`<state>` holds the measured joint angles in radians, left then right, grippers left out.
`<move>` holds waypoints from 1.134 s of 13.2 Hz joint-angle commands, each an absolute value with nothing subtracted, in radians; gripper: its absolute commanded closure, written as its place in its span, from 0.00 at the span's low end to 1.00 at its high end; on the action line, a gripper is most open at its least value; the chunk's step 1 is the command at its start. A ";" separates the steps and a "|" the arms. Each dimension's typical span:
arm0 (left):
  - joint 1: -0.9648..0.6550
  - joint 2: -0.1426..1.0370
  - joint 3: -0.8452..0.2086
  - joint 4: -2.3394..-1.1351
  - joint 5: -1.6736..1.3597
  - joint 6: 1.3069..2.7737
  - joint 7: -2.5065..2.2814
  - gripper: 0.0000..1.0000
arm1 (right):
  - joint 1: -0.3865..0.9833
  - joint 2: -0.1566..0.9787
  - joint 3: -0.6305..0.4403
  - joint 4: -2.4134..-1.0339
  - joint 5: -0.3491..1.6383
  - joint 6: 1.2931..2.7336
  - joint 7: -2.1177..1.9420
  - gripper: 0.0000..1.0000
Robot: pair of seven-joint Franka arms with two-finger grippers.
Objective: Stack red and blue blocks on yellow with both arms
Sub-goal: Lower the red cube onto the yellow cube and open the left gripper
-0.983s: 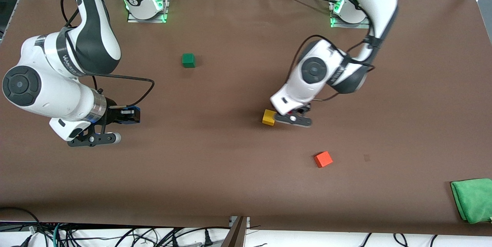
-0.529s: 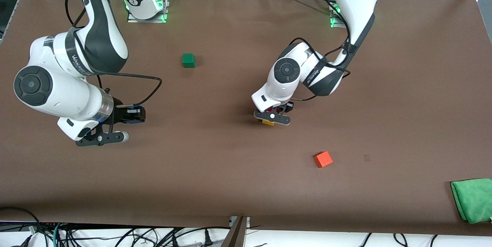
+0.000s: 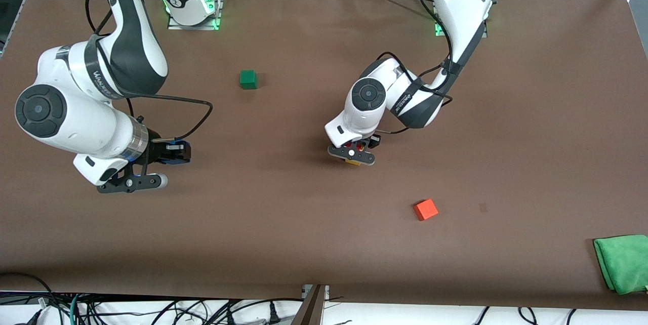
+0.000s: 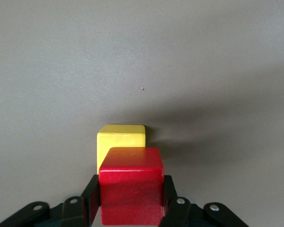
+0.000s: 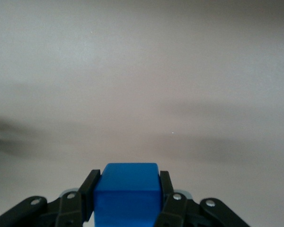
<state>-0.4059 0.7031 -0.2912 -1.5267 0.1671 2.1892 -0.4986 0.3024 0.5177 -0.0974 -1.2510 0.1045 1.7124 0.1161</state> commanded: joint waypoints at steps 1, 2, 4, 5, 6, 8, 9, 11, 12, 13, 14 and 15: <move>-0.422 0.724 -0.273 -1.486 0.201 2.166 -0.512 0.98 | 0.302 0.538 -0.092 -1.206 0.094 1.704 0.149 0.99; -0.419 0.724 -0.273 -1.482 0.201 2.166 -0.511 0.98 | 0.302 0.538 -0.092 -1.206 0.094 1.706 0.150 0.99; -0.419 0.724 -0.265 -1.468 0.201 2.164 -0.509 0.98 | 0.308 0.538 -0.091 -1.206 0.094 1.712 0.164 0.99; -0.419 0.724 -0.265 -1.467 0.201 2.164 -0.509 0.98 | 0.308 0.538 -0.091 -1.206 0.094 1.720 0.164 0.99; -0.419 0.726 -0.264 -1.466 0.201 2.164 -0.509 0.98 | 0.308 0.538 -0.091 -1.206 0.095 1.723 0.163 0.99; -0.422 0.730 -0.262 -1.466 0.199 2.164 -0.512 0.69 | 0.314 0.538 -0.091 -1.206 0.095 1.726 0.175 0.99; -0.419 0.729 -0.264 -1.466 0.198 2.164 -0.515 0.01 | 0.314 0.538 -0.091 -1.206 0.095 1.727 0.179 0.99; -0.416 0.718 -0.264 -1.447 0.190 2.157 -0.520 0.00 | 0.314 0.538 -0.091 -1.206 0.095 1.732 0.179 0.99; -0.414 0.718 -0.264 -1.416 0.186 2.113 -0.520 0.00 | 0.316 0.538 -0.089 -1.206 0.095 1.732 0.181 0.99; -0.413 0.718 -0.265 -1.364 0.183 2.036 -0.519 0.00 | 0.316 0.538 -0.081 -1.206 0.095 1.733 0.183 0.99; -0.410 0.718 -0.264 -1.312 0.169 1.960 -0.517 0.00 | 0.314 0.540 -0.066 -1.204 0.095 1.743 0.204 0.99; -0.391 0.716 -0.264 -1.274 0.147 1.903 -0.517 0.00 | 0.314 0.548 -0.051 -1.194 0.097 1.747 0.247 0.99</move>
<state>-0.4032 0.7066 -0.2684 -1.3833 0.1653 2.0252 -0.5088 0.3169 0.5221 -0.0827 -1.2427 0.1046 1.7478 0.1800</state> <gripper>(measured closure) 0.000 0.454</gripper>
